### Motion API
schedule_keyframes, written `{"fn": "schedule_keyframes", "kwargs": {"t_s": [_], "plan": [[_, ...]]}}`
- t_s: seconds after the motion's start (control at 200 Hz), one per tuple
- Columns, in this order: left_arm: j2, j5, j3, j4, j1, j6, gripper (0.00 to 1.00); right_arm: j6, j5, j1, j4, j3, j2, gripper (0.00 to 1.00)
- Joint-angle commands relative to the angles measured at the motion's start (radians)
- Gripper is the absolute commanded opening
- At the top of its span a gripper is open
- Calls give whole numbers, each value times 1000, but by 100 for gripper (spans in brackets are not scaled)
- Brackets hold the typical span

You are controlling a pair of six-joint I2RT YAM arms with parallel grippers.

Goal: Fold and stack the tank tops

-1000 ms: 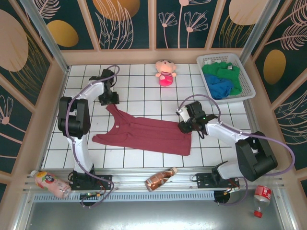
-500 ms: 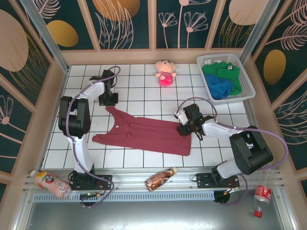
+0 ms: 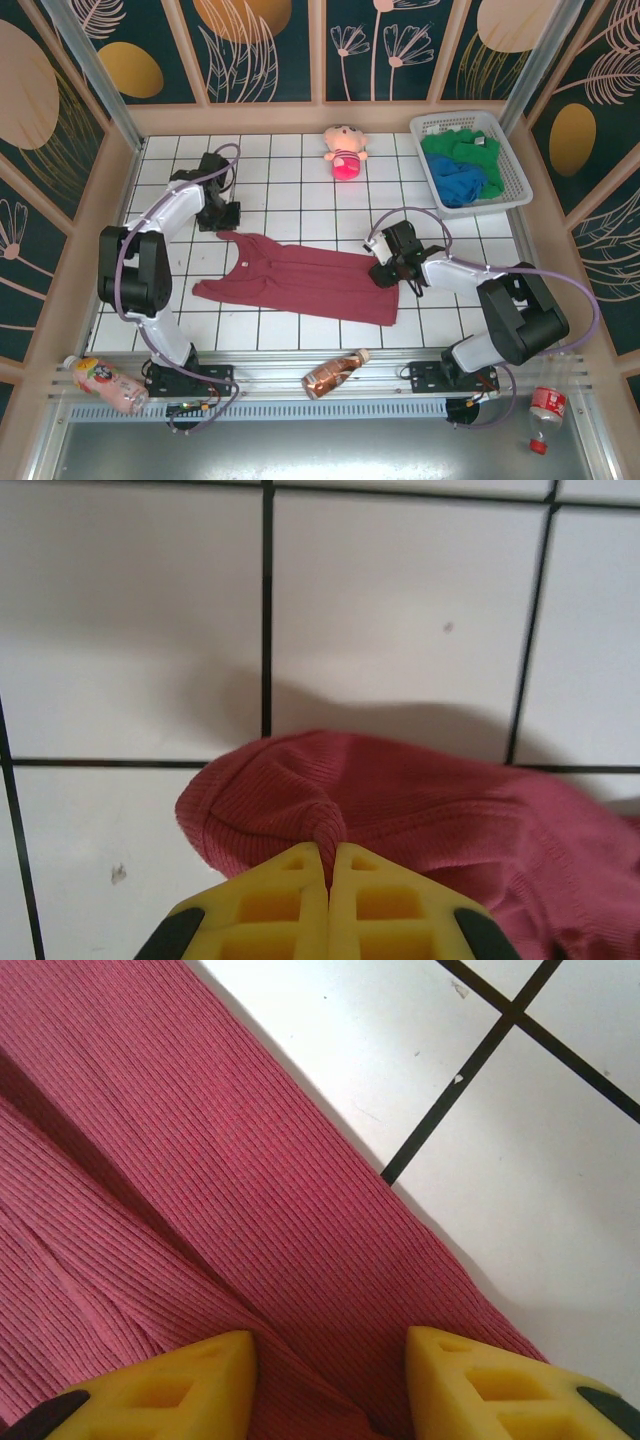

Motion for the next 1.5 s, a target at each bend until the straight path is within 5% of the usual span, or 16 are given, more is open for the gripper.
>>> {"fn": "schedule_keyframes", "kwargs": {"t_s": [0.0,0.195,0.515,0.866,1.006,1.181,1.316,1.496], "plan": [[15,-66,-54,14,3,-1,6,-15,52,9,-65,-40,14,44],[90,-251,-64,79,13,30,7,-21,97,9,-97,-57,2,43],[156,-338,-25,142,12,88,18,-38,117,9,-113,-58,12,43],[51,-114,-11,49,12,40,46,-59,-44,11,-121,68,-120,45],[32,-129,58,-55,11,-4,54,-132,-63,12,-74,122,-81,46],[-46,-25,55,-98,-13,-131,56,-195,-109,14,-41,187,55,46],[-73,131,-70,21,-128,-253,56,-237,-99,23,-65,188,130,44],[-37,160,-199,150,-161,-327,48,-248,-72,23,-99,154,144,42]]}}
